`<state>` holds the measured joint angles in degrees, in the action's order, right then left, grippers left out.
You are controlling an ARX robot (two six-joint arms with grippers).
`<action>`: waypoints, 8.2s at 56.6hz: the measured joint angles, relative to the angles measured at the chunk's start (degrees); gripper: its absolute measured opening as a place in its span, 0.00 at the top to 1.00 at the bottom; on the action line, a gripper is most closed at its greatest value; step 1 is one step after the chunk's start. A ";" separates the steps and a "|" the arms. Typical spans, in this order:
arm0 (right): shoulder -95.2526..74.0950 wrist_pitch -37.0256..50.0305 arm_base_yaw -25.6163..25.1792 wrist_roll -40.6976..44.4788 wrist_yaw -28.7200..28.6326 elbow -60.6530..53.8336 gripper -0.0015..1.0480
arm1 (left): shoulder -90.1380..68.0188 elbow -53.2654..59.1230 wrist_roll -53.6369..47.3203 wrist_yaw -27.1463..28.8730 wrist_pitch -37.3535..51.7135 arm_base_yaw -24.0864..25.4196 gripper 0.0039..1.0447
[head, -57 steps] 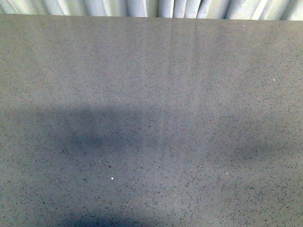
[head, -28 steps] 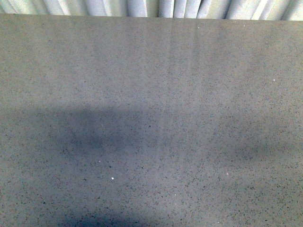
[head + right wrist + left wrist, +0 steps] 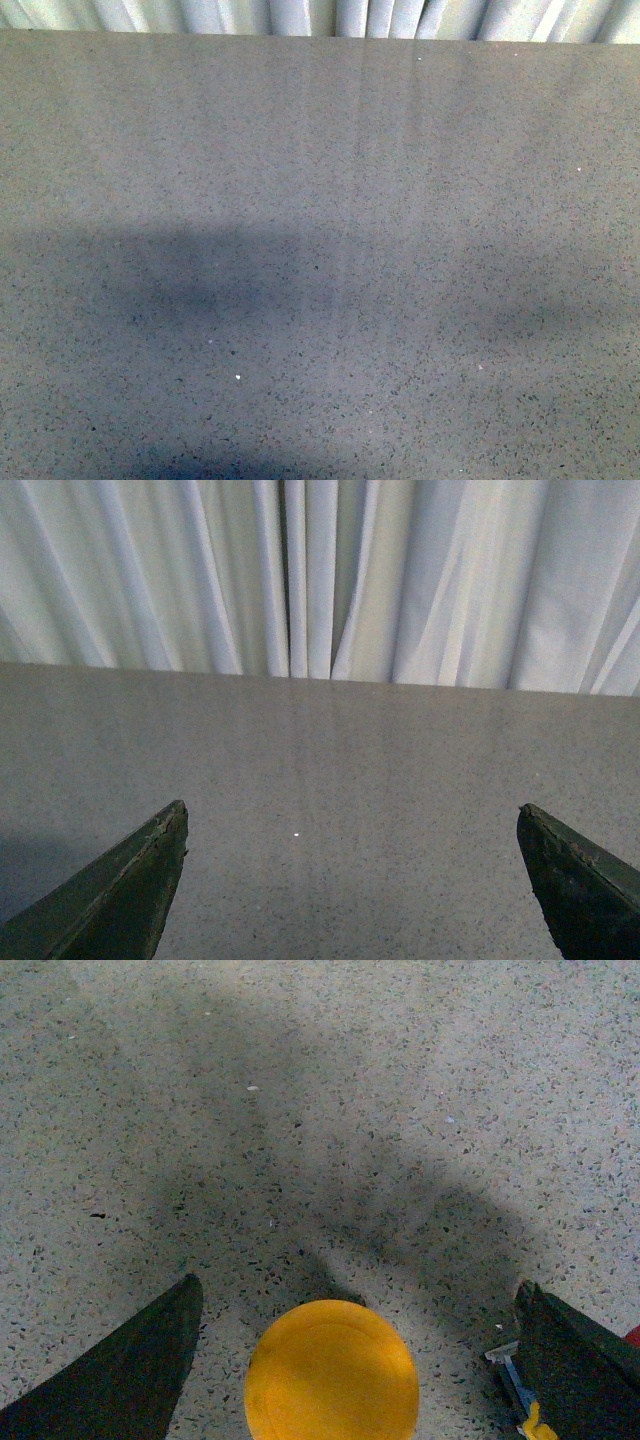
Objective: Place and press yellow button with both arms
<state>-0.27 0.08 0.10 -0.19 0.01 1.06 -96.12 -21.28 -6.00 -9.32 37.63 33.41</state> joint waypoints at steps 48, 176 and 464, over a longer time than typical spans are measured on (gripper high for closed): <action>0.00 0.00 0.00 0.00 -0.02 0.00 0.09 | 5.25 0.11 -1.03 -0.63 -4.15 0.61 0.66; -11.58 -16.55 0.61 -3.10 -1.36 7.45 0.09 | 34.27 1.46 8.17 9.92 5.44 -33.24 0.47; -16.04 16.33 0.09 -0.13 0.00 -0.02 0.99 | 95.19 20.57 6.60 9.33 -37.64 -33.40 0.99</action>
<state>-16.32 16.40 0.19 -0.32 0.01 1.04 -0.93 -0.71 0.60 0.01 -0.01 0.01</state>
